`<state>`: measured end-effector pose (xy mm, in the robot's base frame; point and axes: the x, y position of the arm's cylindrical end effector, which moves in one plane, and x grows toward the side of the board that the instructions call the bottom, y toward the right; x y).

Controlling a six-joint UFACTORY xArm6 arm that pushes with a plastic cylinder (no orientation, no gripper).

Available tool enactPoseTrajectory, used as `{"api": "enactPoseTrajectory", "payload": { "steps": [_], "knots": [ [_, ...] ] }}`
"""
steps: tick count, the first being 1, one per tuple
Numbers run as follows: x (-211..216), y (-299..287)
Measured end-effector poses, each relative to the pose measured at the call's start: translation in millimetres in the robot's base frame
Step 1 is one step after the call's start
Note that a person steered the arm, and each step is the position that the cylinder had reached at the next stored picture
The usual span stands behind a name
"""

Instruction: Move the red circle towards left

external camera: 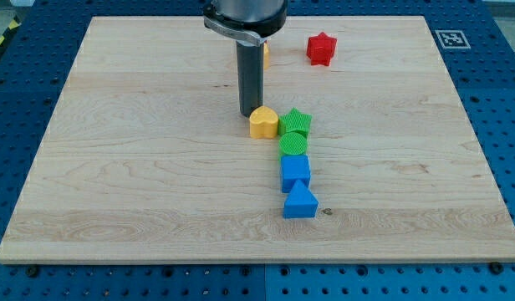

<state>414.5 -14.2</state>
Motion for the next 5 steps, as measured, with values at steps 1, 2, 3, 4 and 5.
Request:
{"api": "enactPoseTrajectory", "payload": {
  "steps": [1, 2, 3, 4, 5],
  "knots": [
    [-2.2, 0.0],
    [-37.5, 0.0],
    [-51.7, 26.3],
    [-65.8, 52.5],
    [-102.5, 64.9]
  ]
}}
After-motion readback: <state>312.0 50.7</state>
